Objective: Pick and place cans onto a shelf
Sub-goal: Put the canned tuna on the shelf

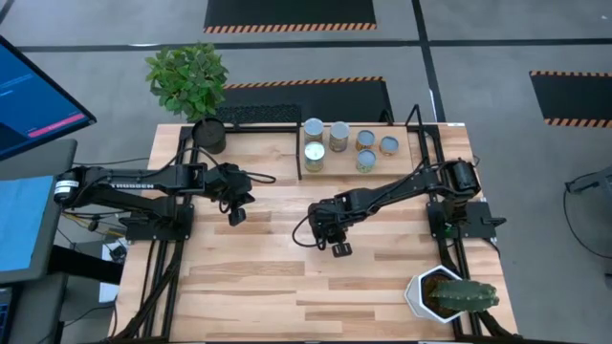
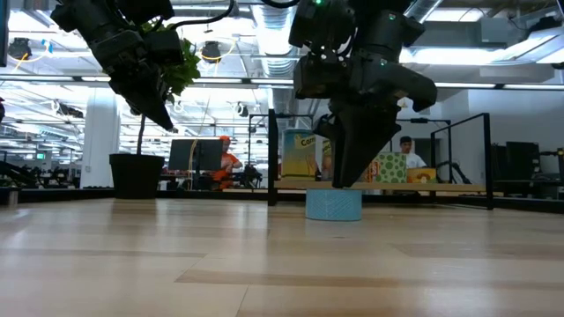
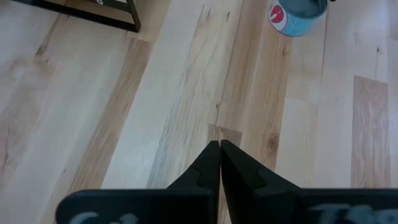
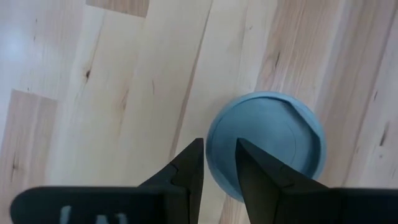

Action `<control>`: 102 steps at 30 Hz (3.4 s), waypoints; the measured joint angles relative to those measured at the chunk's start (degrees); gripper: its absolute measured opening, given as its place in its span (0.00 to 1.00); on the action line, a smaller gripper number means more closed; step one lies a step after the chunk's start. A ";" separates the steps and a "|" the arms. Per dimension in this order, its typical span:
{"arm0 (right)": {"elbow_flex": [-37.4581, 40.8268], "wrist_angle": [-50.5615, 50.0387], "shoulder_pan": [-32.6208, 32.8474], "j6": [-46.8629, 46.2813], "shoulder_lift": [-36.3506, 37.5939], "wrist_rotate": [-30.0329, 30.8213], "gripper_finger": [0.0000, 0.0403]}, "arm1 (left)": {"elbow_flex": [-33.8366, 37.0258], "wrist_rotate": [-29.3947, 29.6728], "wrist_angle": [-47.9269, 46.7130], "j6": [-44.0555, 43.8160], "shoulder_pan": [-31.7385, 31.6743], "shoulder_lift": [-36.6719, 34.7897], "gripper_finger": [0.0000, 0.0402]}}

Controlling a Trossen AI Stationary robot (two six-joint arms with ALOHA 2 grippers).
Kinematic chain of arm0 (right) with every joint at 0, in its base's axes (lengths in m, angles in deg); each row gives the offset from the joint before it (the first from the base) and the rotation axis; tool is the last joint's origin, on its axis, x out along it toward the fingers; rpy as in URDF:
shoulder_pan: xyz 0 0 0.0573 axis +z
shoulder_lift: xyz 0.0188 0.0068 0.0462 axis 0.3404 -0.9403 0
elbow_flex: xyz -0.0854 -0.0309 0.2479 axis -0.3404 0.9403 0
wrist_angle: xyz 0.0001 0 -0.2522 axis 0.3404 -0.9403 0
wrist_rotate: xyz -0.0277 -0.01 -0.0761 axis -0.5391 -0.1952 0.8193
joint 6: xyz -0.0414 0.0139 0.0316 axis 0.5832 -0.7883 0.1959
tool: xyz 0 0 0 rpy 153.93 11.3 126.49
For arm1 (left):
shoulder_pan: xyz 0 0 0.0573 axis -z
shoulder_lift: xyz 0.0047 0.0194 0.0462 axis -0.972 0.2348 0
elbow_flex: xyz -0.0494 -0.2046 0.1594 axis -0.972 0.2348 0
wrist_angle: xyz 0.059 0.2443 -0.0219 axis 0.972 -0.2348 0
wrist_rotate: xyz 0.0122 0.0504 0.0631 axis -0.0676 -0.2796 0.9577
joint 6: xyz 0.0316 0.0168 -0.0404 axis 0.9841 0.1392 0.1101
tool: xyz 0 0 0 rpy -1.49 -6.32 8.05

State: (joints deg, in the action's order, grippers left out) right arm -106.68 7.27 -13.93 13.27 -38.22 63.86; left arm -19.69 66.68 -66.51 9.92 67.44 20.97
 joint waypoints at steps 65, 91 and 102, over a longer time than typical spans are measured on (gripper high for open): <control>3.63 1.71 0.59 -10.56 0.09 12.80 0.10 | 0.00 3.06 0.13 2.16 -0.01 0.00 0.00; -2.65 -43.30 -6.32 -38.27 33.57 33.71 0.01 | 0.01 3.23 2.71 2.26 -0.01 0.02 0.00; 14.21 -28.61 -18.26 -24.65 44.37 28.57 0.01 | 0.02 5.00 4.20 1.82 -0.01 0.02 0.00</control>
State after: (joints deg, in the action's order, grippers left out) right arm -92.46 -21.34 -32.18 -11.38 6.15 92.44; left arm -19.67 71.69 -62.31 11.74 67.42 20.99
